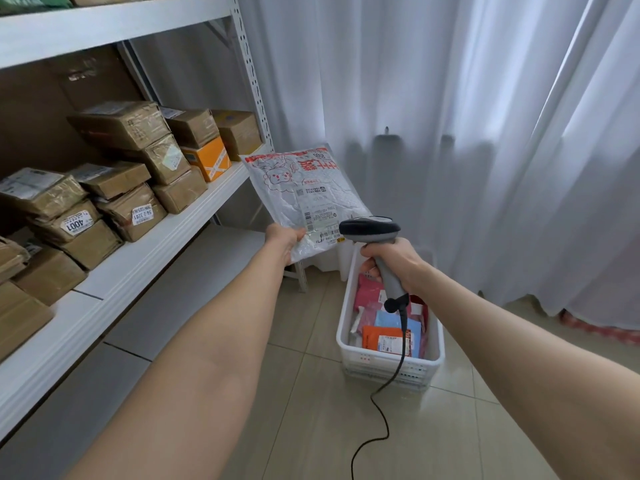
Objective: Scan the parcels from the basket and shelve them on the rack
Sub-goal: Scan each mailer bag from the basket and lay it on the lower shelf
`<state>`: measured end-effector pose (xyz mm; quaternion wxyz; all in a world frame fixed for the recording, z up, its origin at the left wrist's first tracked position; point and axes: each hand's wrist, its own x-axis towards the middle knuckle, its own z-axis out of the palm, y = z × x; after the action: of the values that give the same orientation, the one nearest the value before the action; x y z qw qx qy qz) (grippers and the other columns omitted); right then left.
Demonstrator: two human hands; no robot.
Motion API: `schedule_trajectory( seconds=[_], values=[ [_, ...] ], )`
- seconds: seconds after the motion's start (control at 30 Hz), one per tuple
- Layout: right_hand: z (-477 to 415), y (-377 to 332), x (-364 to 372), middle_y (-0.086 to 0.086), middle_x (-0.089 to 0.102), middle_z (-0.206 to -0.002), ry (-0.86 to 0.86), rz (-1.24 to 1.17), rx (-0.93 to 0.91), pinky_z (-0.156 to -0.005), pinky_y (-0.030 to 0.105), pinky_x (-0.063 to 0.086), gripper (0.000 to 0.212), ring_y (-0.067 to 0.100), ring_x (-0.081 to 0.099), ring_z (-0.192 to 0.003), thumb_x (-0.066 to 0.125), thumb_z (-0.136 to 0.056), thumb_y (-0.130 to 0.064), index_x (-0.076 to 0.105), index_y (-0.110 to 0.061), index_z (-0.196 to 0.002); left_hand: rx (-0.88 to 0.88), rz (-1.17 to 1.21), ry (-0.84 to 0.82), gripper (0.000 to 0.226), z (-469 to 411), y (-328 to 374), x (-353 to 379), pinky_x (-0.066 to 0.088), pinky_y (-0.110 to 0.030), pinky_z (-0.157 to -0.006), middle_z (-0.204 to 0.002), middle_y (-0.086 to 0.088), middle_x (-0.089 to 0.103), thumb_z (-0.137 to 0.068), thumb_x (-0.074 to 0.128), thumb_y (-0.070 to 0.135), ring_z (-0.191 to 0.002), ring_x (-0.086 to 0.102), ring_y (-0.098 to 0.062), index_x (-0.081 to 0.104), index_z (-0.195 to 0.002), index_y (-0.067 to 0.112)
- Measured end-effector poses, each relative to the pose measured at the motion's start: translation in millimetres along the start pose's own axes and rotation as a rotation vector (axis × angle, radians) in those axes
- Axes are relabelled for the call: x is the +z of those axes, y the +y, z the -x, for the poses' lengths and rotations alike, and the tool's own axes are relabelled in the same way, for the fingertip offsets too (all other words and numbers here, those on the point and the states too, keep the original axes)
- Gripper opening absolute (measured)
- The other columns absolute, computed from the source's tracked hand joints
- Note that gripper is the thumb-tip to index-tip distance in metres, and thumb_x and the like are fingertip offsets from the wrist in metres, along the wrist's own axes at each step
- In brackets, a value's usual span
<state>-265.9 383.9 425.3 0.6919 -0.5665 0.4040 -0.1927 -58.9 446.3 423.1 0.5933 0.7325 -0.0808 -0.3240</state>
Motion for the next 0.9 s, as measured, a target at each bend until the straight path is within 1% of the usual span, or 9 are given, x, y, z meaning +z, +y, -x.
schedule_trajectory(
  seconds=[0.07,0.13,0.37,0.57,0.67,0.73,0.8,0.9],
  values=[
    [2.3,-0.8,0.3,0.011,0.062,-0.051,-0.002,0.033,0.0,-0.043,0.024,0.041,0.001,0.018,0.049,-0.04,0.059,-0.084,0.001,0.06,0.001,-0.086,-0.003,0.006,-0.001,0.038,-0.8,0.5,0.9,0.053,-0.05,-0.089,-0.115,-0.019,0.065,-0.083,0.066,-0.008,-0.102,0.065,-0.032,0.058,-0.12,-0.006],
    [3.3,-1.8,0.5,0.01,0.061,-0.05,0.002,0.06,0.006,-0.043,0.023,0.04,0.001,0.017,0.049,-0.04,0.059,-0.083,0.0,0.059,0.0,-0.084,-0.007,0.01,-0.007,0.039,-0.4,0.9,2.7,0.052,-0.051,-0.089,-0.116,-0.019,0.065,-0.083,0.065,-0.009,-0.103,0.064,-0.033,0.057,-0.121,-0.006],
    [5.6,-6.9,-1.8,0.008,0.059,-0.051,-0.012,0.109,0.01,-0.046,0.024,0.042,0.001,0.016,0.05,-0.042,0.058,-0.083,-0.002,0.059,-0.002,-0.083,0.003,-0.01,0.0,0.037,1.3,4.4,8.3,0.054,-0.047,-0.086,-0.114,-0.018,0.066,-0.083,0.066,-0.007,-0.101,0.065,-0.032,0.059,-0.119,-0.005],
    [5.4,-12.1,-5.8,0.006,0.057,-0.052,-0.018,0.114,0.0,-0.047,0.024,0.043,0.001,0.015,0.05,-0.043,0.059,-0.083,-0.003,0.058,-0.004,-0.082,0.007,-0.011,-0.002,0.037,0.8,10.0,9.0,0.053,-0.05,-0.088,-0.116,-0.018,0.065,-0.084,0.065,-0.006,-0.103,0.064,-0.032,0.059,-0.12,-0.005],
    [5.8,-13.5,-5.0,0.008,0.057,-0.053,-0.013,0.094,-0.002,-0.046,0.024,0.042,0.003,0.015,0.048,-0.041,0.058,-0.083,-0.002,0.057,-0.003,-0.08,0.016,-0.022,0.004,0.036,1.1,12.5,9.7,0.054,-0.048,-0.087,-0.115,-0.018,0.065,-0.084,0.065,-0.006,-0.102,0.065,-0.032,0.059,-0.119,-0.005],
    [6.0,-15.1,-3.8,0.009,0.057,-0.055,-0.023,0.056,-0.012,-0.046,0.025,0.042,0.001,0.015,0.048,-0.042,0.059,-0.084,-0.002,0.058,-0.002,-0.083,0.02,-0.043,0.007,0.035,2.1,13.8,9.4,0.054,-0.047,-0.087,-0.114,-0.017,0.066,-0.084,0.066,-0.005,-0.102,0.065,-0.031,0.06,-0.119,-0.005],
    [5.6,-18.7,-2.2,0.01,0.058,-0.056,-0.04,0.039,-0.038,-0.047,0.025,0.042,0.004,0.016,0.049,-0.043,0.06,-0.084,-0.003,0.06,-0.001,-0.088,0.017,-0.05,-0.007,0.033,3.4,15.0,9.1,0.054,-0.047,-0.087,-0.114,-0.017,0.066,-0.085,0.065,-0.005,-0.102,0.065,-0.031,0.06,-0.118,-0.005],
    [4.5,-24.7,1.0,0.01,0.06,-0.056,-0.05,0.041,-0.069,-0.046,0.025,0.043,0.007,0.016,0.049,-0.041,0.06,-0.084,-0.003,0.061,0.0,-0.091,0.015,-0.058,-0.029,0.033,5.0,15.6,9.9,0.053,-0.046,-0.09,-0.115,-0.017,0.066,-0.086,0.063,-0.006,-0.103,0.065,-0.03,0.06,-0.119,-0.005]
  ],
)
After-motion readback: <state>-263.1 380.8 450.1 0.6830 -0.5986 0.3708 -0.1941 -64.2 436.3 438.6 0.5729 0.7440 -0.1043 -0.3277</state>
